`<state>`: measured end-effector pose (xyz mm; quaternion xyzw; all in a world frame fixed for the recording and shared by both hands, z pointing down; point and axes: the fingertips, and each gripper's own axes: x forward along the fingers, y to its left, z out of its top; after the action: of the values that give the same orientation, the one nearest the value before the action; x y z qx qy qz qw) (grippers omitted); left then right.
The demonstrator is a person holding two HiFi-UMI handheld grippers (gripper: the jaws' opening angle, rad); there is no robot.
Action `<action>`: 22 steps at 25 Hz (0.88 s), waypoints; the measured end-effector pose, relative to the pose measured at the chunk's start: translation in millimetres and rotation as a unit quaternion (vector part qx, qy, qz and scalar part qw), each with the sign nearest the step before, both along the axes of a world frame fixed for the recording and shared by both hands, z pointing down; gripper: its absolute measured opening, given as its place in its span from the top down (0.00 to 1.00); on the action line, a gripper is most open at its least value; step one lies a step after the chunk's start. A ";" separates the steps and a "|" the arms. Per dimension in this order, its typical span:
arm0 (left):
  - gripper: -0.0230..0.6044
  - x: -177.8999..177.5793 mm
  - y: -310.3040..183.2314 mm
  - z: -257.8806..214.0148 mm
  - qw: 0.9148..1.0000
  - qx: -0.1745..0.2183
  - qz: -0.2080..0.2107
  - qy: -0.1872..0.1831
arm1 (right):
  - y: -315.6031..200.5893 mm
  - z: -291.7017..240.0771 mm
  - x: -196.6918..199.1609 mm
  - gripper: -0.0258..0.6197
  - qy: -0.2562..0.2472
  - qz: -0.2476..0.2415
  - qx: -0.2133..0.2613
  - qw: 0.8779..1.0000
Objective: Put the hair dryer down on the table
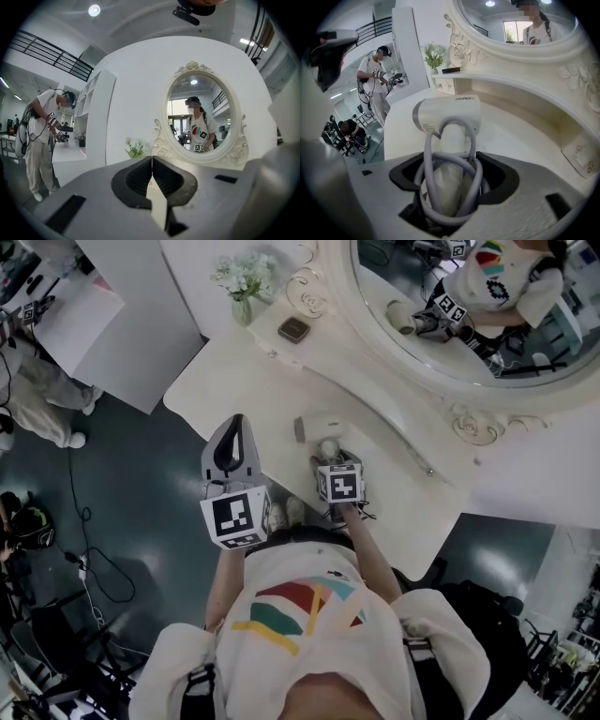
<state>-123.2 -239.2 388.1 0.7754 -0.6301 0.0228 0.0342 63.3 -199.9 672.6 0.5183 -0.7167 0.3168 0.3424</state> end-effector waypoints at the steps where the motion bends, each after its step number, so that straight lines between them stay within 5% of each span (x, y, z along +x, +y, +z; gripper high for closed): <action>1: 0.96 0.1 -0.1 0.0 1.000 0.000 0.000 0.001 | -0.4 0.2 -0.2 0.50 0.003 0.000 0.001 1.000; 15: 0.96 1.2 6.4 -7.6 1.000 0.009 -0.001 0.001 | -6.5 -41.8 -2.8 0.44 0.015 -0.008 0.076 0.997; 22: 0.96 1.2 7.7 -10.8 1.000 0.012 -0.002 0.002 | -46.8 -150.7 -11.5 0.44 -0.051 0.019 0.202 0.978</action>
<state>-122.1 -231.5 377.3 0.7747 -0.6317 0.0135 0.0261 51.8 -246.8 521.9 0.5735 -0.7725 0.1978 0.1878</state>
